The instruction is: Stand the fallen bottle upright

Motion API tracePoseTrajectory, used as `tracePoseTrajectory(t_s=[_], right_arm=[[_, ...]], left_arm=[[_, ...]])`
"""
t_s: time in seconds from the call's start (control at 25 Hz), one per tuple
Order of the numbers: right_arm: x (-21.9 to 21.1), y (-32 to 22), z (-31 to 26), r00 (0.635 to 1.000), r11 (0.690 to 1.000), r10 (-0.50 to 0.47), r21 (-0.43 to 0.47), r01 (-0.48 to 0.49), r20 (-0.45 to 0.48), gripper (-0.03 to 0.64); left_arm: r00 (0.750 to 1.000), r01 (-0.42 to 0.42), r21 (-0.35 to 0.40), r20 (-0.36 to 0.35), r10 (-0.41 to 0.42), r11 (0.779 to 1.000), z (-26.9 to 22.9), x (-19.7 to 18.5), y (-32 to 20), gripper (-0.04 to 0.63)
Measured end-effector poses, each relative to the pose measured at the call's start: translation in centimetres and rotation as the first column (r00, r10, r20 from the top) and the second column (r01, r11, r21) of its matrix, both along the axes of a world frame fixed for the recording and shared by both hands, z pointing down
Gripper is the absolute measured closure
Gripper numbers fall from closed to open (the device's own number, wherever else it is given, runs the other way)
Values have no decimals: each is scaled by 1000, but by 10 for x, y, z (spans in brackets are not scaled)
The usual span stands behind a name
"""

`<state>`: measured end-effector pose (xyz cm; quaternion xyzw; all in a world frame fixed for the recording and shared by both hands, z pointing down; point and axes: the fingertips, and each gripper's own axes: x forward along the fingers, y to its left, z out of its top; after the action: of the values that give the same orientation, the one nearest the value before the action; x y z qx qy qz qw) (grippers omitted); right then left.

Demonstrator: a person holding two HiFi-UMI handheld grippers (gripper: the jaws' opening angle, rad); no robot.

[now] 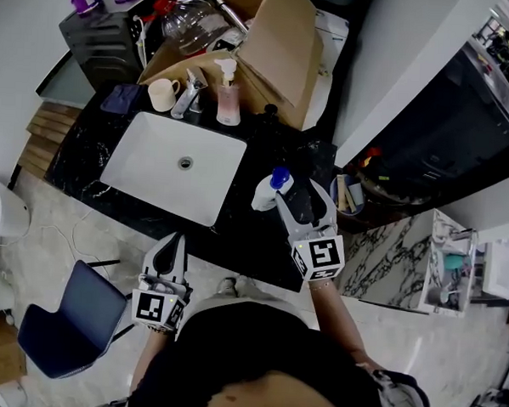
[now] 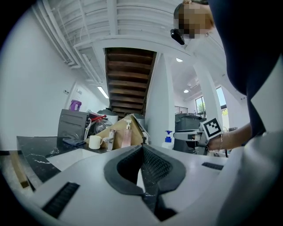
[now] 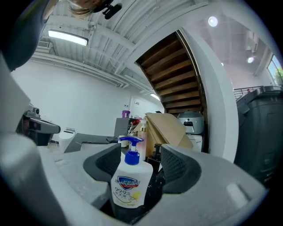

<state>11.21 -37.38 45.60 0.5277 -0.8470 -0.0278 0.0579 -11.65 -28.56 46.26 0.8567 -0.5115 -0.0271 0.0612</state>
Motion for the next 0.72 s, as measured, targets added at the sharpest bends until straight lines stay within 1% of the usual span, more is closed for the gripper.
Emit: tracePoseTrajectory(t_s=[0.12, 0.28, 0.32, 0.4, 0.44, 0.48, 0.52, 0.6, 0.64, 0.72], right_arm=[[12, 22, -3, 1000, 1000, 16, 12, -17, 24, 353], [19, 55, -18, 997, 998, 21, 66, -26, 75, 354], [22, 63, -16, 997, 998, 36, 45, -39, 70, 354], [29, 81, -3, 997, 997, 68, -44, -67, 31, 356], [31, 88, 1, 997, 995, 76, -72, -74, 23, 362], [31, 95, 3, 997, 994, 77, -81, -74, 28, 370], [31, 100, 2, 996, 995, 75, -71, -71, 46, 376], [33, 107, -3, 991, 996, 86, -23, -84, 100, 385], [36, 109, -1, 987, 995, 98, -16, -97, 126, 399], [40, 111, 7, 980, 993, 118, -40, -113, 162, 437]], left_arm=[[999, -47, 3, -6, 47, 999, 1, 18, -1, 589], [995, -102, 12, -10, 102, 995, -1, 37, -4, 589], [994, -110, 14, -13, 110, 994, -2, 40, -4, 589], [993, -119, 12, -12, 120, 993, -2, 45, -5, 589], [993, -120, 2, -2, 120, 993, 1, 46, -6, 589], [993, -118, -9, 13, 118, 993, 5, 47, -6, 589], [993, -117, -17, 27, 117, 993, 8, 48, -7, 589], [992, -121, -13, 36, 121, 993, 8, 52, -8, 589], [992, -124, -8, 35, 125, 992, 7, 55, -9, 589], [991, -131, -1, 36, 131, 991, 5, 59, -9, 589]])
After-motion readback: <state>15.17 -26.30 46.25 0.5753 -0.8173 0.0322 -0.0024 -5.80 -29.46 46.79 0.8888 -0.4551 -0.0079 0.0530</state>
